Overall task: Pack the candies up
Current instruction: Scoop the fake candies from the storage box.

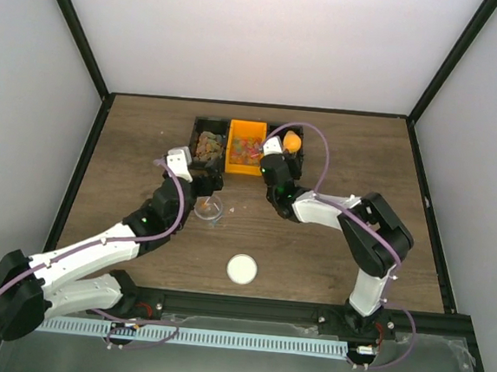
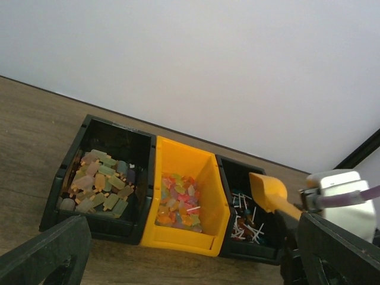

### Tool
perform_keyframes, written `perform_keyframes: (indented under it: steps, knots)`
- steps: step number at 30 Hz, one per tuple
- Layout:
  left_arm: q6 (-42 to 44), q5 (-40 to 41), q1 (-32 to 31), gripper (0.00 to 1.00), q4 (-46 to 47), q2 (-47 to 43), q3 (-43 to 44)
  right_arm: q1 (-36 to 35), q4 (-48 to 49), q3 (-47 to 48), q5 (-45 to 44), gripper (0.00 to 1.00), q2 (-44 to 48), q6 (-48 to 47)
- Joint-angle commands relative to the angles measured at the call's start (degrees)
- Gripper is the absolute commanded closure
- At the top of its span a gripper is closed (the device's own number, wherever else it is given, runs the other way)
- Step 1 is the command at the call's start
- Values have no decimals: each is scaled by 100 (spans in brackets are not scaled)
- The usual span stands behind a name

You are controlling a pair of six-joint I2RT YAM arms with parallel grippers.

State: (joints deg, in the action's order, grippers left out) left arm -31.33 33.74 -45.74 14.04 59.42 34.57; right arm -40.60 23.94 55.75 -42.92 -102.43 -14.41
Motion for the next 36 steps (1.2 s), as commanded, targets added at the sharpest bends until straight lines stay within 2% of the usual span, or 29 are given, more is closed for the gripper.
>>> perform_keyframes:
  steps: [1,8,12,18,27,30,36]
  knots:
    - [-98,-165,94,3,1,37,-47,-27,-268,345,-377,95,-317,-27]
    - [-157,-276,173,3,-26,29,-58,-2,-953,675,-265,97,-690,181]
    - [-171,-290,212,3,-46,-26,-72,49,-1520,793,383,99,-700,702]
    - [-193,-354,282,3,-59,-121,-93,109,-2068,875,1262,99,-785,987]
    - [-251,-488,326,4,-38,-68,-99,226,-2071,482,2474,99,-214,1732]
    - [-268,-523,340,4,-22,-33,-109,263,-2057,436,2305,99,-39,1858]
    - [-278,-592,353,4,1,57,-100,254,-2145,366,911,99,-3,1554]
